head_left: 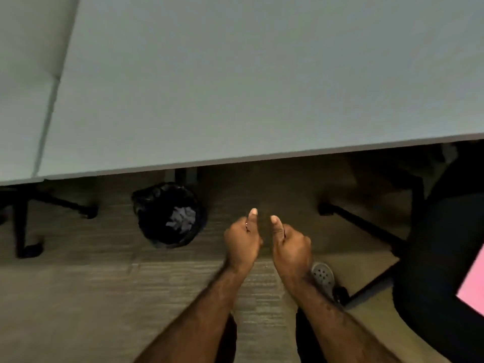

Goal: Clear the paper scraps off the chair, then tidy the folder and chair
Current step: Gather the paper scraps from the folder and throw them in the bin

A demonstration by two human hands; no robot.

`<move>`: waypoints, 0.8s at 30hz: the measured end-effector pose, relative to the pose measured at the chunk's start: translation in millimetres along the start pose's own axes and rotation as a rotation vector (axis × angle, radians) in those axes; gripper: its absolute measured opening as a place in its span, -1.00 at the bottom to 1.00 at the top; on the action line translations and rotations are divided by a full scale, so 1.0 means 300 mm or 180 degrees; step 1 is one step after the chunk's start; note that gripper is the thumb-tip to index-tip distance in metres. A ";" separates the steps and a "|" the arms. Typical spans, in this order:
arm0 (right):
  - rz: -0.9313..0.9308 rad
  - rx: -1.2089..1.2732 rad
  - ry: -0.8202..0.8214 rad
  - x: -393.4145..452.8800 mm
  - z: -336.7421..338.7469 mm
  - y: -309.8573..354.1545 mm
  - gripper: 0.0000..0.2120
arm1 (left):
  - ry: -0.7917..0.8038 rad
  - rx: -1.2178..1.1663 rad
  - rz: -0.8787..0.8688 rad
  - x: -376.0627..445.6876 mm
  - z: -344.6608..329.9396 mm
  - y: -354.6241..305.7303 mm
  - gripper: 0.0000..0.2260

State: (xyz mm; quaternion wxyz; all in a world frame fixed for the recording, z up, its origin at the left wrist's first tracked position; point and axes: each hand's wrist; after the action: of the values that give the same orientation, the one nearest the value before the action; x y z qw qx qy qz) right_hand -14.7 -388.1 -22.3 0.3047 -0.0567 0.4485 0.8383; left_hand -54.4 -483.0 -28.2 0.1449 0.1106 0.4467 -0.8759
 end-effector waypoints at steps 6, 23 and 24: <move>0.0302 -0.0295 0.0214 -0.074 -0.421 0.041 -0.33 | -0.0537 0.0449 0.0094 0.078 0.315 0.438 -0.43; 0.1658 -0.0533 0.0910 0.172 -1.387 0.186 -0.57 | -0.0945 0.1722 -0.0104 0.668 0.516 1.089 -0.66; 0.1745 -0.0530 0.1003 0.198 -1.425 0.195 -0.57 | -0.0611 0.1929 -0.0165 0.716 0.521 1.109 -0.64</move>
State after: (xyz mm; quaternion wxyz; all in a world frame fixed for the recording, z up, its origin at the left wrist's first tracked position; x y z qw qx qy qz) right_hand -171.6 -721.3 -254.9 -0.0113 -0.0876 0.4186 0.9039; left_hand -147.8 -829.7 -257.2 0.1245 0.0542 0.1524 -0.9790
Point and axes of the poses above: each hand's wrist, its own x-axis towards the middle knuckle, its own z-axis out of the back of the hand, y = z × x, and after that the axes turned 4 degrees about -z, right-handed
